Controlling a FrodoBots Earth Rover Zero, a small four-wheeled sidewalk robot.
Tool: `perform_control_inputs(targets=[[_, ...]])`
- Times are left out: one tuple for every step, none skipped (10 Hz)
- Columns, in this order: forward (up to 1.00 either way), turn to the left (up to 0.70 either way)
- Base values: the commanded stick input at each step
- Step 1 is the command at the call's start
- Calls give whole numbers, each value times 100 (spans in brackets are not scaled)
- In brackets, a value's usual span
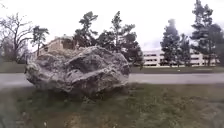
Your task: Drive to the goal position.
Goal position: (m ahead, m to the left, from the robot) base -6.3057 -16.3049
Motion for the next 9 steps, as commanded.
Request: perform_control_inputs(targets=[[0,-70],[0,-70],[0,-70],[0,-70],[0,-70],[0,-70],[0,-70],[0,-70],[0,-70]])
